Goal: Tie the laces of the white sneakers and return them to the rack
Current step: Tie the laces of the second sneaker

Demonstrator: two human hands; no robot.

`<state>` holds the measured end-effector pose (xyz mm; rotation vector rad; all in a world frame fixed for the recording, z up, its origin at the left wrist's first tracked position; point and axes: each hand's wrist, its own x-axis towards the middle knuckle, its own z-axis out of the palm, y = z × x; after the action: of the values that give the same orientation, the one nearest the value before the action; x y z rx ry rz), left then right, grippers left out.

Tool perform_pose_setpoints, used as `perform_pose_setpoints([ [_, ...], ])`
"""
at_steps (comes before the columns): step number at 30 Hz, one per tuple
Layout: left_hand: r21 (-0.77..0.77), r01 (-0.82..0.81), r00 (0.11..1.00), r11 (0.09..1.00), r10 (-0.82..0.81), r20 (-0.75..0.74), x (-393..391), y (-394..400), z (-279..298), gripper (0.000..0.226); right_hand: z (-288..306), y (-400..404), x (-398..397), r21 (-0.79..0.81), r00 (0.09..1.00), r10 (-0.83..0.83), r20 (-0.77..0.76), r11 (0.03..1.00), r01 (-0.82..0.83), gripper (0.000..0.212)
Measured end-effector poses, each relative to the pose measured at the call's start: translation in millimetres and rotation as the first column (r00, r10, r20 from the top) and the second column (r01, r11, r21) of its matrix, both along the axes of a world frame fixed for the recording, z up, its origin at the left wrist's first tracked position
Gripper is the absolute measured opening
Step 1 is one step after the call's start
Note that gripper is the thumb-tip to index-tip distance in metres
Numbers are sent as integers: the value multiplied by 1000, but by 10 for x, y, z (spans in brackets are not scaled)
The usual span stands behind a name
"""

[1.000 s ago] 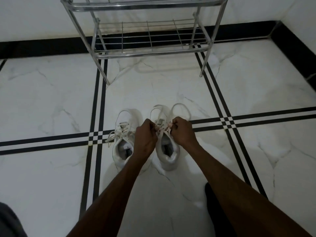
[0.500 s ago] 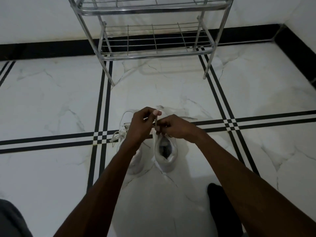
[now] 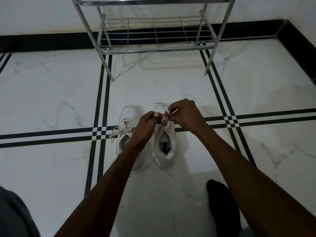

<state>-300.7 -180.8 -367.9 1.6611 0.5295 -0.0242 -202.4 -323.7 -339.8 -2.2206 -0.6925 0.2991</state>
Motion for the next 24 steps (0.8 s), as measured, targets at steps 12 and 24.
perform_pose_setpoints([
  [12,838,-38,999,544,2,44,-66,512,-10,22,-90,-69,6,232,795,-107,-598,926,299,23],
  [24,891,-60,981,450,191,-30,-341,443,-96,35,-512,-350,-125,-264,819,-518,-248,849,458,45],
])
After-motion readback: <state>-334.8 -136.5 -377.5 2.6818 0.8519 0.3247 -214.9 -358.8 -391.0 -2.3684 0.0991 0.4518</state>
